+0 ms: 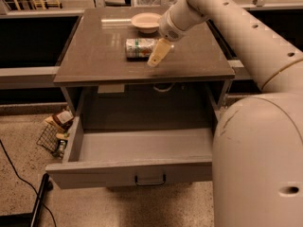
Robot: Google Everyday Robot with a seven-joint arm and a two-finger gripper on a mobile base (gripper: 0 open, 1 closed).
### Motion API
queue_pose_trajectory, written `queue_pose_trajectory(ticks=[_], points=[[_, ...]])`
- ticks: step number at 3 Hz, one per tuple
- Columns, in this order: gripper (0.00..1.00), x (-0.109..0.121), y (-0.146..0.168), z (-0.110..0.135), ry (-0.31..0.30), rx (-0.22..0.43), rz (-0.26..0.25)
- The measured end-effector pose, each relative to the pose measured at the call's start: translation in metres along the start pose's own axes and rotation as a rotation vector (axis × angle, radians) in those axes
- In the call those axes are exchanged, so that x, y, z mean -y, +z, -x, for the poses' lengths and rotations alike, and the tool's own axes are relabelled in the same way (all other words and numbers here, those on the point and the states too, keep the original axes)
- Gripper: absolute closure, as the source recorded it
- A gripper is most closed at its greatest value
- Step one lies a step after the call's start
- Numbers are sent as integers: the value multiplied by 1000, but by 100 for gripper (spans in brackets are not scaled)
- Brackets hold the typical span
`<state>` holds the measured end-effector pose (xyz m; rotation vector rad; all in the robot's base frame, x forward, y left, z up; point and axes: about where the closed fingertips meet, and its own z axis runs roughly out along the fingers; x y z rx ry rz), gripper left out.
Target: Place 7up can into top drawer
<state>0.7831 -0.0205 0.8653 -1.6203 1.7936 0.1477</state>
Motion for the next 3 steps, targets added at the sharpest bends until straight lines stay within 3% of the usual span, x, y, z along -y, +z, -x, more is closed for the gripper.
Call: queue_pose_trajectory(ticks=[2,3], points=[[0,6,24,5,21,53,30],[17,7,36,4,34,71,52]])
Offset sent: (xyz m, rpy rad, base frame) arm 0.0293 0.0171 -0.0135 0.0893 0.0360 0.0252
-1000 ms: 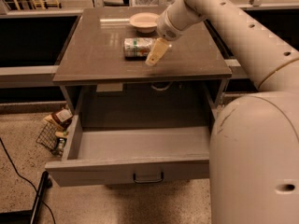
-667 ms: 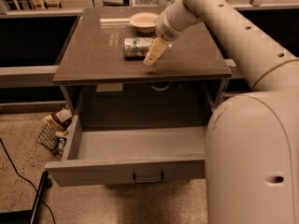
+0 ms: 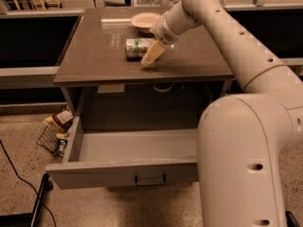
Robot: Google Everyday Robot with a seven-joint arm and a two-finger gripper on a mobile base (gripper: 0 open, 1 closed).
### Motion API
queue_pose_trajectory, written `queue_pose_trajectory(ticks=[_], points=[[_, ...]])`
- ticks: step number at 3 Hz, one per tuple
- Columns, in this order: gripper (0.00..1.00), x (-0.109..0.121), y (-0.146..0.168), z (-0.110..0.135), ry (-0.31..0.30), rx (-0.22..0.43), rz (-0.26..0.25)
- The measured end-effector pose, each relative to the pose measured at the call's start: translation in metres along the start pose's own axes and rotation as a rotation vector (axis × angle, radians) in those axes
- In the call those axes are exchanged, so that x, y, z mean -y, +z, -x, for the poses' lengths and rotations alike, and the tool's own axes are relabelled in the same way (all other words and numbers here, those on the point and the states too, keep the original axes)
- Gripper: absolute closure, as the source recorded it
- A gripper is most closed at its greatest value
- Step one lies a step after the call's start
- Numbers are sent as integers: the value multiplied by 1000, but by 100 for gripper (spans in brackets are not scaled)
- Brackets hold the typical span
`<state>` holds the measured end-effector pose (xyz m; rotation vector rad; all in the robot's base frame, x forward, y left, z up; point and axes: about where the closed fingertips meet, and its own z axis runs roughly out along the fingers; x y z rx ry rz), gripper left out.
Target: Place 7up can into top drawer
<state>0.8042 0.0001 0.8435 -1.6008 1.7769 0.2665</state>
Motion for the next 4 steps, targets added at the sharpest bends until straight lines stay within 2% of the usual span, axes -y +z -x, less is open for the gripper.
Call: queue_pose_trajectory(ticks=[1,2,3,4], points=[[41,0,6,-2,12,17,16],[63,0,-4,2,14,89,16],[87,-7,-42,10,-15,183,-9],[100,-48,-82,3,-26,228,5]])
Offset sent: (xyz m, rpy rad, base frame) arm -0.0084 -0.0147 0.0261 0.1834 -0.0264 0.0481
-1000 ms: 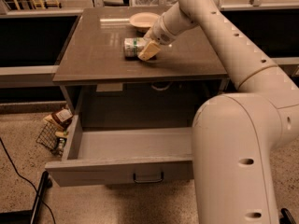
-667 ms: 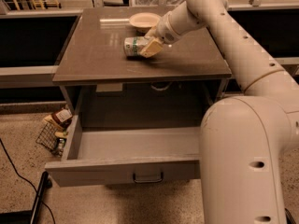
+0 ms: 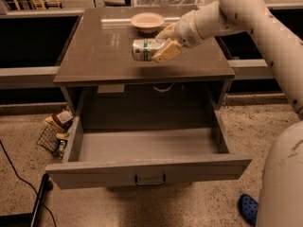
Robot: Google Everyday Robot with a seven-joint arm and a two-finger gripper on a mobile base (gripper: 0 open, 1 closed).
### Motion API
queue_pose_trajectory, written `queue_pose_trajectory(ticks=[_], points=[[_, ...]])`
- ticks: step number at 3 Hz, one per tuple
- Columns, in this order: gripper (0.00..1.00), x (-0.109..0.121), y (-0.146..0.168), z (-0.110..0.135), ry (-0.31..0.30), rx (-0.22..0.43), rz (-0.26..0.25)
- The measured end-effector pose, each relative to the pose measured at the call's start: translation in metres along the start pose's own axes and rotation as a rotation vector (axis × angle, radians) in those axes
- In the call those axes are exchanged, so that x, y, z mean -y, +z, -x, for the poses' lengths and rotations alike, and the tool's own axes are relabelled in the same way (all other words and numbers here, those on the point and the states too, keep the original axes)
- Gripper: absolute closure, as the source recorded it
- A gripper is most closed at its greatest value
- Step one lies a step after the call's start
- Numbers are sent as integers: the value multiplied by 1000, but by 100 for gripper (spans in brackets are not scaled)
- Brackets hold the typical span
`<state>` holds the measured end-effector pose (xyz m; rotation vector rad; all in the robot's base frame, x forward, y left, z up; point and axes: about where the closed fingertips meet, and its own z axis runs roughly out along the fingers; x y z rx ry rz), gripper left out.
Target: Place 7up can into top drawer
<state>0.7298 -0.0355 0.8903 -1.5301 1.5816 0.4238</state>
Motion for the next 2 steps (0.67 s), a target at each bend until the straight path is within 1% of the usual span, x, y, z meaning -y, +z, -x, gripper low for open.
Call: queue_pose_trajectory(ticks=[1,2], points=[[100,0,0,0,0,0,0],[100,-15,4,-2,1,-9,33]])
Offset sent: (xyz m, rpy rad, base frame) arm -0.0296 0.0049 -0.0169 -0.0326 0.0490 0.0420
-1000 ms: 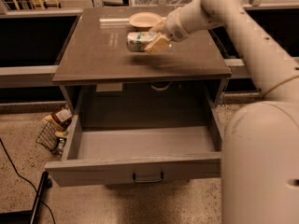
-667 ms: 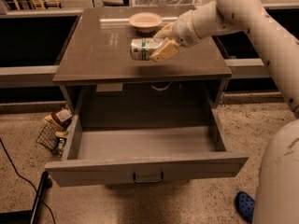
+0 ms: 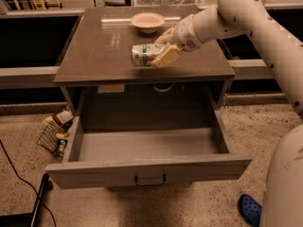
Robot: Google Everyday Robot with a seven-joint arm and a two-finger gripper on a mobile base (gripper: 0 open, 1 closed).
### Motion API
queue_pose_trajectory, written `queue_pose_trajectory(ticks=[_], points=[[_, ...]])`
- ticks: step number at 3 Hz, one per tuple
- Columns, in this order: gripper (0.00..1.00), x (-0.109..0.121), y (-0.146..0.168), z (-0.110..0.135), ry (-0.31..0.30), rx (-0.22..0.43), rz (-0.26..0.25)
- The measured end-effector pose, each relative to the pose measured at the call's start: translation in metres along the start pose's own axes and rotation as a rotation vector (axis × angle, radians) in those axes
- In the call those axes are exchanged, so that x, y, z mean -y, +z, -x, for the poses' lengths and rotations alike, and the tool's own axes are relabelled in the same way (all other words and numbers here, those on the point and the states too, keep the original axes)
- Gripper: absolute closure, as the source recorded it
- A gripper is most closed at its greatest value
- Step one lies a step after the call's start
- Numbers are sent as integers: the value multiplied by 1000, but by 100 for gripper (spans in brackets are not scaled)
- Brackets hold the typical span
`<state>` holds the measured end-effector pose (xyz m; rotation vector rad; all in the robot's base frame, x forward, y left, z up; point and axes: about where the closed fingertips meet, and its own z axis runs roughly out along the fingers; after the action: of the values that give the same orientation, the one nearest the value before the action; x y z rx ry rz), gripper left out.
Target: Place 7up can into top drawer
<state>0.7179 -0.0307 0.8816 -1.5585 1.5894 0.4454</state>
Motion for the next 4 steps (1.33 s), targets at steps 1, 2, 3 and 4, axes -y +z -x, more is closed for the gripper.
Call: queue_pose_trajectory(ticks=[1,2,3,4], points=[[100,-29,-12,12,-3,20,-10],[100,-74,-6,13,28,29,2],[100,-116,16,-5,104,39,27],[100,-148,41,-32,181,29,54]])
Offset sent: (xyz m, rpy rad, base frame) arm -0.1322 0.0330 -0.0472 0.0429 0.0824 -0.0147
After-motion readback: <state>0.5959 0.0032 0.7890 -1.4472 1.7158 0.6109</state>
